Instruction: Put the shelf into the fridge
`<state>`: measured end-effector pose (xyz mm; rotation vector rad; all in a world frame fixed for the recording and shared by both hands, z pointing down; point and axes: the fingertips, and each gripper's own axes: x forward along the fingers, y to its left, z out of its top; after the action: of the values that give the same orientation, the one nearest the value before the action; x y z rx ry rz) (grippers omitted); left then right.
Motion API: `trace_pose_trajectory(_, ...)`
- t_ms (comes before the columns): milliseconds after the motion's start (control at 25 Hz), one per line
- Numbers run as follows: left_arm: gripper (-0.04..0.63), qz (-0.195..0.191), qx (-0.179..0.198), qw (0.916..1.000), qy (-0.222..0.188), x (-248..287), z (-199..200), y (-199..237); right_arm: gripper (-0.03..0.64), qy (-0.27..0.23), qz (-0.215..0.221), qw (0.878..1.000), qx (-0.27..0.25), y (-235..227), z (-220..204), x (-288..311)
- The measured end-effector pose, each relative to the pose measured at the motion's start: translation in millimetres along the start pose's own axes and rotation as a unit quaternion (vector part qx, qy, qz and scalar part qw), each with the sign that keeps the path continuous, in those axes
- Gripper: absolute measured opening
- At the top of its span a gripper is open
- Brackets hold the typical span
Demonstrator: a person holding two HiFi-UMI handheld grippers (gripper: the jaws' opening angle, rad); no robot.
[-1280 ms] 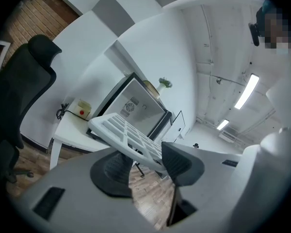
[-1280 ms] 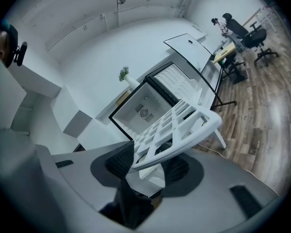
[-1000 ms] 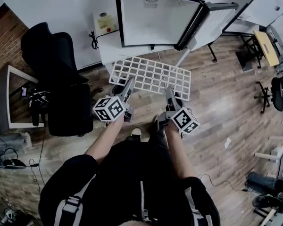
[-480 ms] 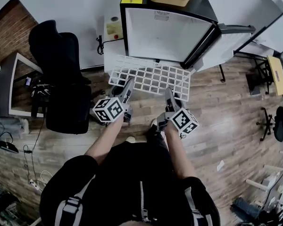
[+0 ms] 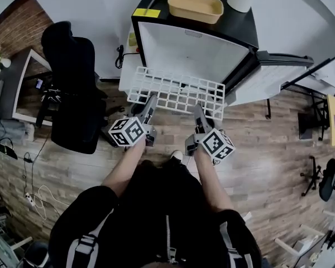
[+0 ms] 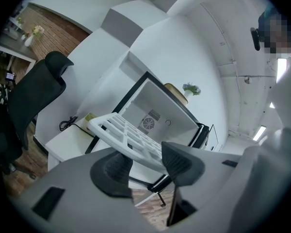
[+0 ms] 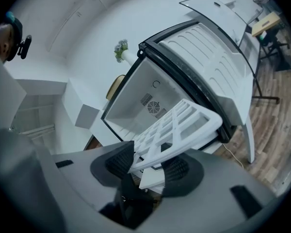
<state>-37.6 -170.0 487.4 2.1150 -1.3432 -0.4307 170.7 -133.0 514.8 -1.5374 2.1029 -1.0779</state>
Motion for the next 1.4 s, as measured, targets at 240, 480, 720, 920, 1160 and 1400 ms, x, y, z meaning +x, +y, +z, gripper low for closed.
trace_pose_trajectory(240, 0.207, 0.013, 0.002, 0.9999, -0.004, 22.5, -10.4, -4.3, 0.175, 0.007, 0.012, 1.000, 0.004, -19.5, 15.4, 13.7)
trace_pose_trajectory(480, 0.207, 0.012, 0.000, 0.9999, -0.002, 37.0, -7.1, 0.9, 0.174, 0.005, 0.011, 1.000, 0.001, -22.0, 22.4, 26.8)
trace_pose_trajectory(720, 0.207, 0.009, -0.006, 0.9999, 0.004, 55.2, -5.1, 7.3, 0.175, 0.005, 0.006, 1.000, -0.002, -27.0, 30.5, 42.7)
trace_pose_trajectory(920, 0.207, 0.005, -0.013, 0.9999, 0.006, 67.1, -4.2, 11.6, 0.175, 0.005, 0.004, 1.000, -0.008, -28.4, 34.2, 49.8)
trace_pose_trajectory(1160, 0.207, 0.002, -0.017, 0.9998, 0.009, 74.7, -3.0, 18.5, 0.175, 0.007, 0.001, 1.000, -0.011, -28.5, 34.3, 57.5)
trace_pose_trajectory(1400, 0.207, -0.003, -0.021, 0.9997, 0.014, 82.7, 0.0, 21.3, 0.175, 0.004, -0.003, 1.000, -0.011, -27.0, 37.5, 61.9)
